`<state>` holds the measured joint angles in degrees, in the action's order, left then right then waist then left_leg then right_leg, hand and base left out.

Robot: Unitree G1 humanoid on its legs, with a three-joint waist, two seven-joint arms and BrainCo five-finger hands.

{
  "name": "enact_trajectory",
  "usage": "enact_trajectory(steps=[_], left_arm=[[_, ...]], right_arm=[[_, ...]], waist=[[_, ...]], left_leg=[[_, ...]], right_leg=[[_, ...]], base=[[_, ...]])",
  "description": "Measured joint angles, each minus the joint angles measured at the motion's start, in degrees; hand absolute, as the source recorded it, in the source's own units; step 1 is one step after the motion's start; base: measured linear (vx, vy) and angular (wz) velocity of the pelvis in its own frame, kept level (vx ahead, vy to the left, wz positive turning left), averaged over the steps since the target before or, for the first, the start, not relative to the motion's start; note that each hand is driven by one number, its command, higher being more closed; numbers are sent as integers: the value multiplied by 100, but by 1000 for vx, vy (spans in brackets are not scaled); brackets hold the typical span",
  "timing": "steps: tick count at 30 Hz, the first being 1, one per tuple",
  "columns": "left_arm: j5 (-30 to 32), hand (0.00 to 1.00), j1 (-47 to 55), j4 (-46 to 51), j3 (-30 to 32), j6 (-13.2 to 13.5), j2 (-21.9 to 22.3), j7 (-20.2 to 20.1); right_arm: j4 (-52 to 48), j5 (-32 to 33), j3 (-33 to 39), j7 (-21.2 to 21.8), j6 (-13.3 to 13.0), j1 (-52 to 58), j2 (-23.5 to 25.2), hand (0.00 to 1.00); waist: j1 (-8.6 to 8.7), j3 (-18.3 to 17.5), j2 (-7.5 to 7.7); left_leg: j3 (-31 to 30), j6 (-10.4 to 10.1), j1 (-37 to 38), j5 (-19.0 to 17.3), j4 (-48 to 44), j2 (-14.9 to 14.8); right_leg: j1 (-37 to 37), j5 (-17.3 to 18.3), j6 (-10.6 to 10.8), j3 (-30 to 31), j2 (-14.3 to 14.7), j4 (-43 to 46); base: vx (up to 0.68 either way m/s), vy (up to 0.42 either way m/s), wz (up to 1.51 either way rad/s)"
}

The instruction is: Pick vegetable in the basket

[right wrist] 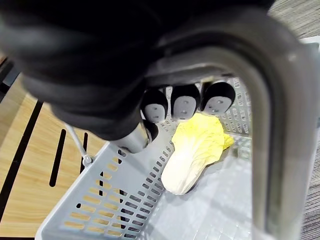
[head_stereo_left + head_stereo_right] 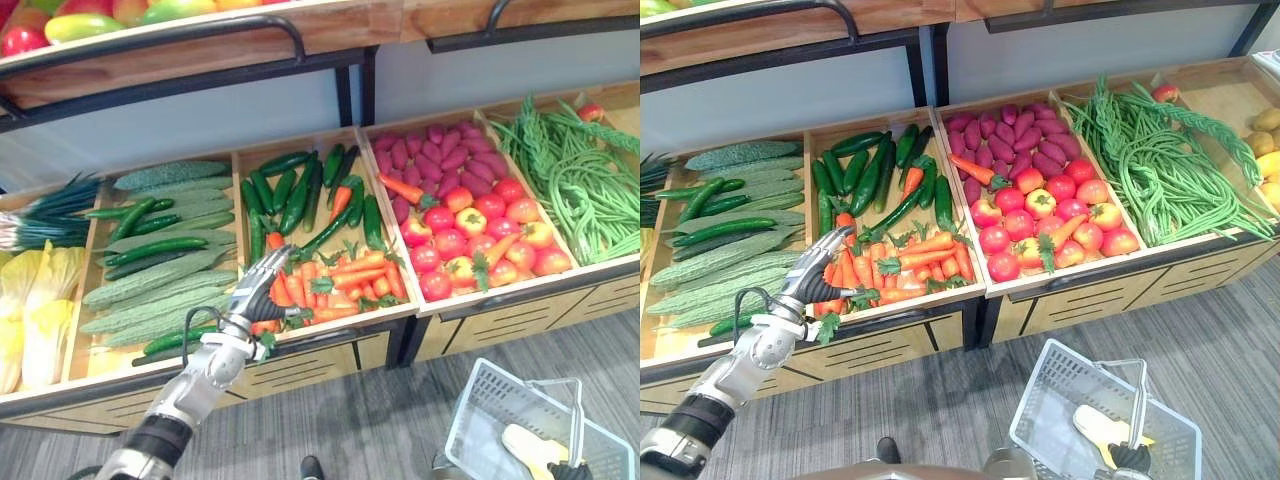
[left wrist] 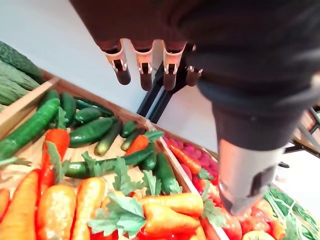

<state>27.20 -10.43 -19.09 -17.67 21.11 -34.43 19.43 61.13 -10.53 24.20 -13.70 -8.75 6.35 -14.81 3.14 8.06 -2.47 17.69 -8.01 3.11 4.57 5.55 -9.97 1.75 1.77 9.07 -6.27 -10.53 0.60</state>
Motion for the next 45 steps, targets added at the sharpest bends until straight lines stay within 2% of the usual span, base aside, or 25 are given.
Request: enact_trajectory(steps=[4, 8, 14, 17, 19, 26, 32, 39, 40, 45], left_arm=[[1, 0, -216, -218, -307, -12, -9, -196], [1, 0, -554, -537, -549, -51, -7, -276], [1, 0, -710, -806, -675, -56, -6, -349], [1, 0, -768, -1015, -688, -118, -6, -367], [-2, 0, -873, -1147, -685, -187, -12, -372], [-1, 0, -1402, -1692, -673, -404, -8, -371], [-1, 0, -1626, -1848, -556, -555, 64, -169], [-1, 0, -1637, -1977, -428, -628, 131, -141], [-1, 0, -1656, -2009, -320, -629, 271, -143], [-1, 0, -1657, -2007, -319, -627, 270, -143]], right_arm=[[-4, 1, -78, 20, -13, -59, 12, 100], [-21, 115, -321, 19, -129, -151, 24, 100], [-153, 201, -447, 19, -138, -147, 82, 100], [-211, 202, -449, 19, -140, -144, 126, 100], [-223, 208, -449, 19, -141, -141, 144, 100], [-468, 215, -441, 18, -149, -209, 142, 100], [-520, 436, -424, 10, -173, -318, 115, 100], [-651, 437, -423, 4, -188, -345, 101, 100], [-674, 442, -350, -10, -189, -402, 116, 100], [-674, 442, -354, -10, -188, -417, 117, 100]], waist=[[26, 1, 3], [153, 6, 11], [151, 26, 42], [290, 63, 60], [299, 84, 67], [480, 369, -5], [610, 573, -79], [614, 631, -143], [607, 665, -172], [585, 669, -162]], left_leg=[[33, -2, 31, -1, -2, -28], [79, -9, 51, -6, -2, -43], [357, -51, 114, -51, -1, -100], [397, -56, 107, -54, -1, -112], [529, -79, 108, -72, -2, -127], [696, -92, 62, -81, -6, -144], [752, -92, 7, -81, -7, -156], [798, -81, -26, -70, -8, -145], [654, -61, -130, -22, -8, -126], [643, -61, -144, -19, -8, -126]], right_leg=[[52, -48, -27, 35, 41, -61], [38, -46, -37, 82, 57, -59], [-140, -41, -90, 367, 115, -46], [-179, -48, -94, 406, 128, -45], [-280, -62, -82, 544, 156, -32], [-485, -149, -52, 735, 201, 35], [-676, -149, -53, 837, 227, 174], [-864, -99, -53, 888, 222, 390], [-962, -28, -36, 772, 182, 562], [-965, -29, -35, 762, 180, 564]], base=[[67, -9, -6], [-6, -3, -5], [-47, 0, -24], [-23, -4, -12], [11, 2, -24], [30, -1, -17], [10, -6, -9], [-28, -4, -5], [0, 0, 0], [0, 0, 1]])
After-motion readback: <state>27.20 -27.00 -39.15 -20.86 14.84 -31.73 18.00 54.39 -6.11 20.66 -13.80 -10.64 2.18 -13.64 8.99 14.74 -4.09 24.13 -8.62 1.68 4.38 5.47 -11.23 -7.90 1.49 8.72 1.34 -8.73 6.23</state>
